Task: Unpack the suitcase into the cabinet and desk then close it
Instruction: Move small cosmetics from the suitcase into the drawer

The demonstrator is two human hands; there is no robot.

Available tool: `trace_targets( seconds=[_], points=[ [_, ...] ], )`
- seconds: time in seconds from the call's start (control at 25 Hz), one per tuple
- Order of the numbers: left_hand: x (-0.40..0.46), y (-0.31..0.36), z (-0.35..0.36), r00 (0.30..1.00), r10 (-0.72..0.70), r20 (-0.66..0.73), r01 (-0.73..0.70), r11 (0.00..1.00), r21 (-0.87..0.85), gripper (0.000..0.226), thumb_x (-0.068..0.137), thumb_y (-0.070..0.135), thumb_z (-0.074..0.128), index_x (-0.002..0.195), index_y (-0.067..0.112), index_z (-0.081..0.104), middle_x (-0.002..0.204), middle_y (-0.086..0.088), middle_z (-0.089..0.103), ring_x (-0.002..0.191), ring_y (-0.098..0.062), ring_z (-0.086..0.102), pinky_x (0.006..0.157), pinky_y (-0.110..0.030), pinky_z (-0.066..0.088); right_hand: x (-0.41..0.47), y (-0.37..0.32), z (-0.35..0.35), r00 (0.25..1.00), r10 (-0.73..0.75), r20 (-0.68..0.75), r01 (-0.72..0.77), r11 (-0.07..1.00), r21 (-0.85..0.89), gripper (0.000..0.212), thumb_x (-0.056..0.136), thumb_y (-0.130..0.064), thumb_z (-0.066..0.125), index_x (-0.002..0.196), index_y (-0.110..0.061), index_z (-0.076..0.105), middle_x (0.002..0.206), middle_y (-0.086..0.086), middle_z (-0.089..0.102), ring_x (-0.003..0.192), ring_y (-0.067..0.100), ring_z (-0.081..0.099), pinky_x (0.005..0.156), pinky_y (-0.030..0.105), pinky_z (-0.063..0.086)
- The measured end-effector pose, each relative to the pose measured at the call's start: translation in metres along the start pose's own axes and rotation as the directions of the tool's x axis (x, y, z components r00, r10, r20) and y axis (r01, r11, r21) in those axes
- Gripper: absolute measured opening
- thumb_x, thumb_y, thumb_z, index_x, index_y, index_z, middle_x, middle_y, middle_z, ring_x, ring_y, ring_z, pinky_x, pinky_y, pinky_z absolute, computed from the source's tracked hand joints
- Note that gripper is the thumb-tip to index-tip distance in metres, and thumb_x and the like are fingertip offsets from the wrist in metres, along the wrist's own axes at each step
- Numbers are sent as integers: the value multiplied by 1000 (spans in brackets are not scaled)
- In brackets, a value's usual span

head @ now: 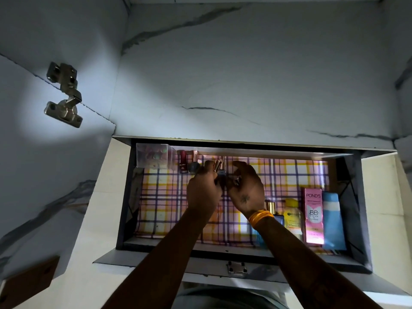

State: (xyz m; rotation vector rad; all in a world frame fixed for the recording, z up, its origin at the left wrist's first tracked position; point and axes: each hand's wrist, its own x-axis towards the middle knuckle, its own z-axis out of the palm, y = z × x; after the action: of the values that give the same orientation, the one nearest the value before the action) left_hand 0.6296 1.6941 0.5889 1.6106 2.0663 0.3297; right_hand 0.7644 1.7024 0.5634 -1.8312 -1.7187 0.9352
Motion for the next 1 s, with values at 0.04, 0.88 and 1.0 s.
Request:
trace_targets(
  seconds=[0.04, 0.88, 1.0],
  points=[
    [1, 0, -1, 1000, 9, 8, -9, 1000, 15, 37, 100, 25, 66, 134, 14, 59, 100, -4, 75, 88, -17, 74, 67, -17, 49, -3, -1, -1, 999, -48, 22, 49, 999, -21, 46, 95, -39, 65, 136, -19, 60, 121, 5, 65, 98, 21, 68, 77, 35, 59],
    [36, -35, -21, 893, 449, 23, -402, 773, 491, 22, 77, 15, 82, 98, 10, 77, 106, -8, 74, 110, -34, 60, 85, -44, 55, 12, -19, 17, 985, -169, 41, 173, 977, -121, 38, 87, -11, 70, 123, -23, 72, 117, 2, 73, 99, 25, 72, 78, 31, 58],
    [31, -43, -18, 925, 378, 27, -345, 810, 473, 28, 77, 13, 77, 105, 13, 76, 119, -8, 71, 124, -35, 53, 97, -48, 50, 10, -23, 20, 985, -168, 47, 173, 977, -127, 39, 87, -8, 69, 124, -22, 71, 118, 2, 73, 101, 24, 71, 79, 28, 57]
  ],
)
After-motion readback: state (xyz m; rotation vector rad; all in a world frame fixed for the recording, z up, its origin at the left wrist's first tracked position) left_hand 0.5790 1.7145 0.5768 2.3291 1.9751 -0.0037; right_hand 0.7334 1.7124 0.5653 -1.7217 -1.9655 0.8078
